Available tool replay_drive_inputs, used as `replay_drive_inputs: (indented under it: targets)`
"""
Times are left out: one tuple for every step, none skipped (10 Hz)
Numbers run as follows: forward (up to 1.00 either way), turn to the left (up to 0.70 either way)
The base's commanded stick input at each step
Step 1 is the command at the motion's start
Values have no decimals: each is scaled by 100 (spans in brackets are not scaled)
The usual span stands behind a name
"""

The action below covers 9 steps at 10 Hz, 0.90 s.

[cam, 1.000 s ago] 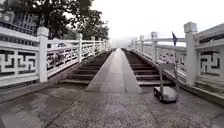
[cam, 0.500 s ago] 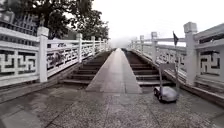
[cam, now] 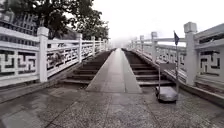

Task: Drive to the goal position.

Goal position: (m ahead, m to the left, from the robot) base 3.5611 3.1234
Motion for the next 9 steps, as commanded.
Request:
replay_drive_inputs:
  targets:
    - [3,1]
    - [3,1]
    - [3,1]
    - [3,1]
    - [3,1]
    - [3,1]
    - [3,1]
    - [3,1]
    - [3,1]
